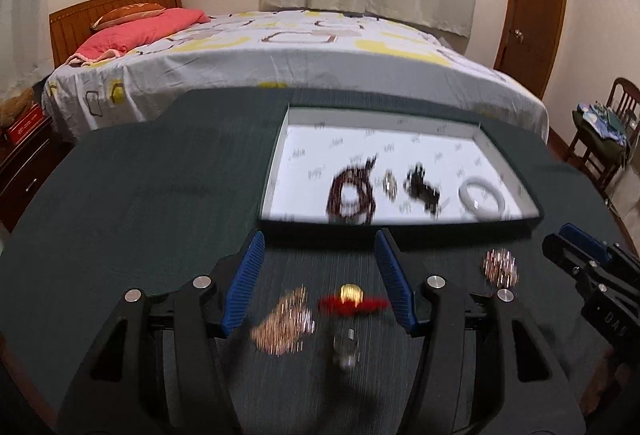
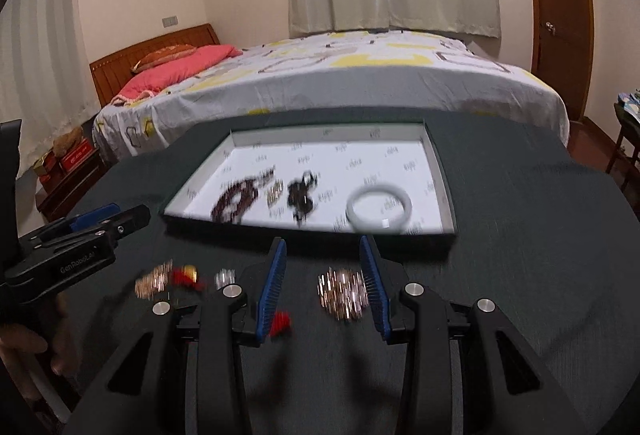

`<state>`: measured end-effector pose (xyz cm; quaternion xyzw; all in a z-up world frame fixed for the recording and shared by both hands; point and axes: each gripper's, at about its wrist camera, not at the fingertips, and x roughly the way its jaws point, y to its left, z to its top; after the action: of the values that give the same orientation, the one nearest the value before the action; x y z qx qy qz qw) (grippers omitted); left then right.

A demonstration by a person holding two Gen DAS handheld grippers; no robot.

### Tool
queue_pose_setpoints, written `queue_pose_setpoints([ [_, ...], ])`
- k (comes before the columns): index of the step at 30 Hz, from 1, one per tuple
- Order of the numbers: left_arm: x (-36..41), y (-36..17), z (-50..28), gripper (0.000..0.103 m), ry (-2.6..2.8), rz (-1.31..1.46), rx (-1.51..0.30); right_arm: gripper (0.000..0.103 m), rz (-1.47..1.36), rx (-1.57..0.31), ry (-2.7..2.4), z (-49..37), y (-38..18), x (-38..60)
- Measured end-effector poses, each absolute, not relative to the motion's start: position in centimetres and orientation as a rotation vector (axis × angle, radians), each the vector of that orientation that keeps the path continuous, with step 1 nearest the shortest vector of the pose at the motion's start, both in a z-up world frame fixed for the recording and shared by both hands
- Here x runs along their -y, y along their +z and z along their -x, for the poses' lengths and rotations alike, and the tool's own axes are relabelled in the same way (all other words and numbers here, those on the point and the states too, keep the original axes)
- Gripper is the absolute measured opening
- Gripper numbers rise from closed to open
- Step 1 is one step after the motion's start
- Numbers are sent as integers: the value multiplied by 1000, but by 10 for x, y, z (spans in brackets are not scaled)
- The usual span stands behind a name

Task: Organize jewelry
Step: 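Lower the left gripper onto the silver pearl ring and close it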

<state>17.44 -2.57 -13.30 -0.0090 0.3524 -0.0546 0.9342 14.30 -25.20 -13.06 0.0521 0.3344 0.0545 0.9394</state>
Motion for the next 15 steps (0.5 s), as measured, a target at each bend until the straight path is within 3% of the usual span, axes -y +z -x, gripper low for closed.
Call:
queue_pose_setpoints([
  [6, 30, -165, -146, 53, -118, 8, -789, 39, -117, -723, 100, -114, -151, 260],
  [8, 33, -173, -140, 47, -121, -7, -797, 39, -122, -728, 97, -107, -154, 261],
  [15, 46, -189, -137, 40, -128, -40, -826, 39, -141, -738, 96, -96, -163, 266],
])
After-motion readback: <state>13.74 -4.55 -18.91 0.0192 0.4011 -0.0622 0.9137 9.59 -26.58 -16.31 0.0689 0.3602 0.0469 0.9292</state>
